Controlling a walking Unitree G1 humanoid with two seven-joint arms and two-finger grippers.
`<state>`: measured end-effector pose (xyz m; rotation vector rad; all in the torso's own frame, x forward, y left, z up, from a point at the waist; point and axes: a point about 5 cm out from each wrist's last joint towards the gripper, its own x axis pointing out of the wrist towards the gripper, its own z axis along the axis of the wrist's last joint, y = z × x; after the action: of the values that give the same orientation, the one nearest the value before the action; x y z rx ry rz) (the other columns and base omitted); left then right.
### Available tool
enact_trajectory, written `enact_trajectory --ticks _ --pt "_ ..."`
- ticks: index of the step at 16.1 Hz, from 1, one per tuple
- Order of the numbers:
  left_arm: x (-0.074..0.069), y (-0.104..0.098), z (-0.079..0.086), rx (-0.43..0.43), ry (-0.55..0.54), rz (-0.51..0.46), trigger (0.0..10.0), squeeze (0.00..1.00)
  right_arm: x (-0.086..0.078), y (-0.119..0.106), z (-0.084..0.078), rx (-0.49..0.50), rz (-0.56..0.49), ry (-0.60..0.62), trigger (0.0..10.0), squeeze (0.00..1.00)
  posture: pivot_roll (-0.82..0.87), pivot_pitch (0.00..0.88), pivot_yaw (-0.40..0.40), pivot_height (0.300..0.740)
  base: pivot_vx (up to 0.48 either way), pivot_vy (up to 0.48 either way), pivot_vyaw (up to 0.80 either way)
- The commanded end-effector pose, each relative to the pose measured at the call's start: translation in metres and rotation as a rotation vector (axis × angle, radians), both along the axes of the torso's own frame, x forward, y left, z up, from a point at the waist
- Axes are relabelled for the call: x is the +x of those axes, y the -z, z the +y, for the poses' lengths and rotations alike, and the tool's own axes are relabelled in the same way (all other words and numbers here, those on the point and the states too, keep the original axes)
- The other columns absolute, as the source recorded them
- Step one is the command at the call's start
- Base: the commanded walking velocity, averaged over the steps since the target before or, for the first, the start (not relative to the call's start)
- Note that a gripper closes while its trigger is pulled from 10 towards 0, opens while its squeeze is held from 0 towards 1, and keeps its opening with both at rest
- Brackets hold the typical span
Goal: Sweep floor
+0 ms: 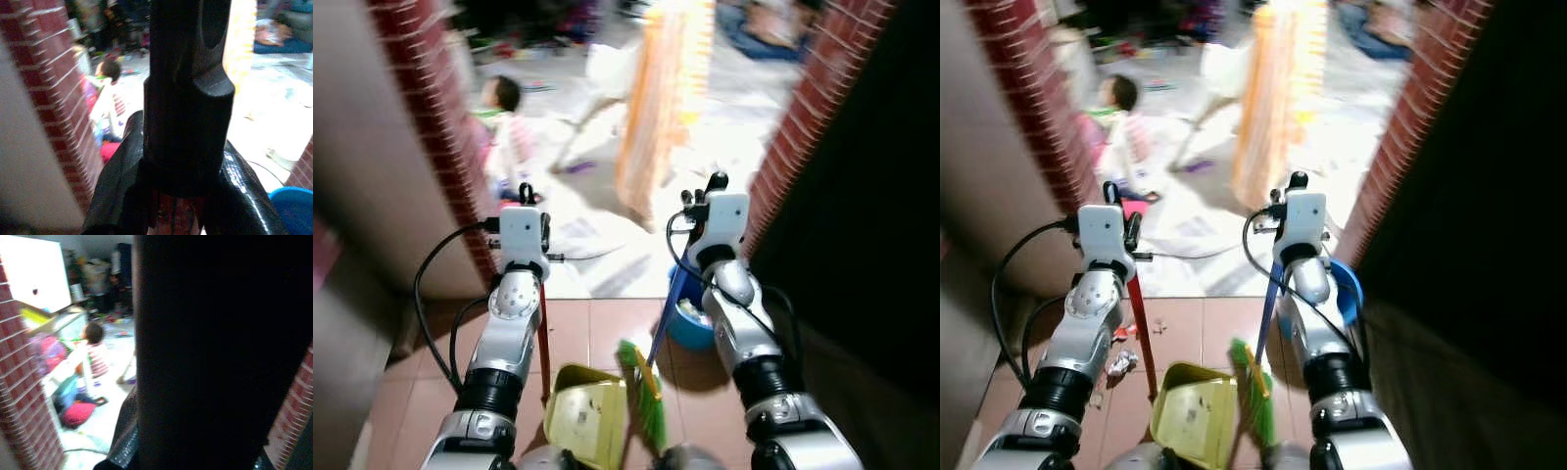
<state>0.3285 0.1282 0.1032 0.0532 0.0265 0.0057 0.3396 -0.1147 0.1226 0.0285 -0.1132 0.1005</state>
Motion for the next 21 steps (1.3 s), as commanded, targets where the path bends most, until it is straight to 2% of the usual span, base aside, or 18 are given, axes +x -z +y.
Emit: enact_trajectory --ticks 1,4,10,11,12,17,21 --pt "0.004 -0.015 -0.004 0.0 0.023 -0.059 10.0 0.0 0.003 -0.006 -0.003 -0.003 -0.028 0.016 10.0 0.0 -0.01 0.014 -0.008 0.74 0.0 0.48 -0.69" --pt "0.004 -0.012 -0.008 0.004 0.05 -0.038 10.0 0.0 0.003 -0.007 0.0 -0.001 -0.03 0.015 10.0 0.0 -0.01 0.014 -0.008 0.74 0.0 0.48 -0.52" --pt "0.0 -0.01 -0.015 0.004 0.094 -0.017 10.0 0.0 0.005 -0.007 0.0 -0.006 -0.031 0.014 10.0 0.0 -0.01 0.006 -0.011 0.74 0.0 0.48 0.0" --pt "0.0 -0.012 -0.015 0.001 0.088 -0.037 10.0 0.0 0.005 -0.008 0.0 -0.006 -0.033 0.015 10.0 0.0 -0.01 0.006 -0.011 0.74 0.0 0.42 0.0" --pt "0.001 -0.015 -0.015 0.029 0.082 -0.056 10.0 0.0 0.005 -0.008 0.0 -0.007 -0.034 0.015 10.0 0.0 -0.01 0.006 -0.011 0.74 0.0 0.0 0.0" --pt "0.001 -0.014 -0.016 0.019 0.083 -0.041 10.0 0.0 0.006 -0.007 0.001 -0.008 -0.031 0.011 10.0 0.0 -0.01 0.003 -0.009 0.74 0.0 0.0 0.0" --pt "0.001 -0.013 -0.016 0.009 0.085 -0.032 10.0 0.0 0.006 -0.007 0.001 -0.011 -0.032 0.009 10.0 0.0 -0.01 0.003 -0.009 0.74 -0.262 0.0 0.0"
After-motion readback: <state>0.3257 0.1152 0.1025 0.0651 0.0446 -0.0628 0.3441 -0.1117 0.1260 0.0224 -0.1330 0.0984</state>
